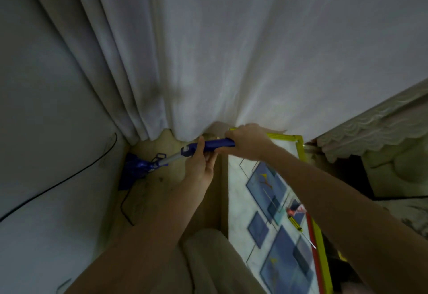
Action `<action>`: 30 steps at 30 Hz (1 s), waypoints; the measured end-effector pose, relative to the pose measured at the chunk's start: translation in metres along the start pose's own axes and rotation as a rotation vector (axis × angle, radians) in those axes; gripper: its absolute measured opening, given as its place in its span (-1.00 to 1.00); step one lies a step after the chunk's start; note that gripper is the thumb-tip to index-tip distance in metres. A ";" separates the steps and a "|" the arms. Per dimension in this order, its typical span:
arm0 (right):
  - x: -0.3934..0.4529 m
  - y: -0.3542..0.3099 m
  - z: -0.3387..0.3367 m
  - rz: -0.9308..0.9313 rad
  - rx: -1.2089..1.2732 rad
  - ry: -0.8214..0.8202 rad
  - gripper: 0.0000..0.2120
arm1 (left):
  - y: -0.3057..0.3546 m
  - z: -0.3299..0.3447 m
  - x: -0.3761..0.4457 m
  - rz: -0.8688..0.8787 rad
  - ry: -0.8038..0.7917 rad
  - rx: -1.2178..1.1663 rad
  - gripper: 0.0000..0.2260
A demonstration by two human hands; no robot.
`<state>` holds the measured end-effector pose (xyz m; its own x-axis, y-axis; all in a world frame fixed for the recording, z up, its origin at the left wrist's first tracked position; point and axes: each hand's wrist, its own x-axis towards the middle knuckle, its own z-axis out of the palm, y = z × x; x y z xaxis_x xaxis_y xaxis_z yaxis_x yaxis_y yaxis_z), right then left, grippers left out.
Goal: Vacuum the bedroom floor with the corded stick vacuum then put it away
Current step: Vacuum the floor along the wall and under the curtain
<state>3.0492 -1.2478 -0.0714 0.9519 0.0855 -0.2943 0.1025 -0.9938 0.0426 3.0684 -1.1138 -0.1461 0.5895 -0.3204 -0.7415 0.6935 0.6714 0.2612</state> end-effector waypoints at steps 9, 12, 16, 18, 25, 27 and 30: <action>-0.023 0.020 0.021 0.060 0.036 -0.019 -0.58 | -0.033 0.003 -0.015 -0.038 -0.007 0.017 -0.73; -0.044 0.034 0.022 0.021 -0.014 -0.039 -0.50 | -0.055 0.000 -0.026 -0.063 -0.030 -0.008 -0.65; -0.070 0.048 0.025 -0.012 -0.002 -0.023 -0.51 | -0.079 -0.010 -0.034 -0.101 -0.074 -0.018 -0.68; -0.079 0.051 0.033 -0.001 0.016 -0.031 -0.52 | -0.087 -0.016 -0.038 -0.108 -0.071 -0.016 -0.70; -0.084 0.055 0.055 0.031 0.040 -0.023 -0.48 | -0.101 -0.018 -0.031 -0.038 0.008 0.002 -0.73; -0.085 0.052 0.065 0.050 0.060 -0.030 -0.46 | -0.100 -0.023 -0.029 -0.032 0.054 0.067 -0.82; -0.082 0.044 0.082 0.051 0.097 -0.012 -0.44 | -0.095 -0.032 -0.030 -0.045 0.089 0.079 -0.88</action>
<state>2.9516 -1.3041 -0.1231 0.9516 0.0348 -0.3054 0.0253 -0.9991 -0.0351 2.9718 -1.1464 -0.1678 0.5204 -0.2861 -0.8046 0.7510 0.6019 0.2717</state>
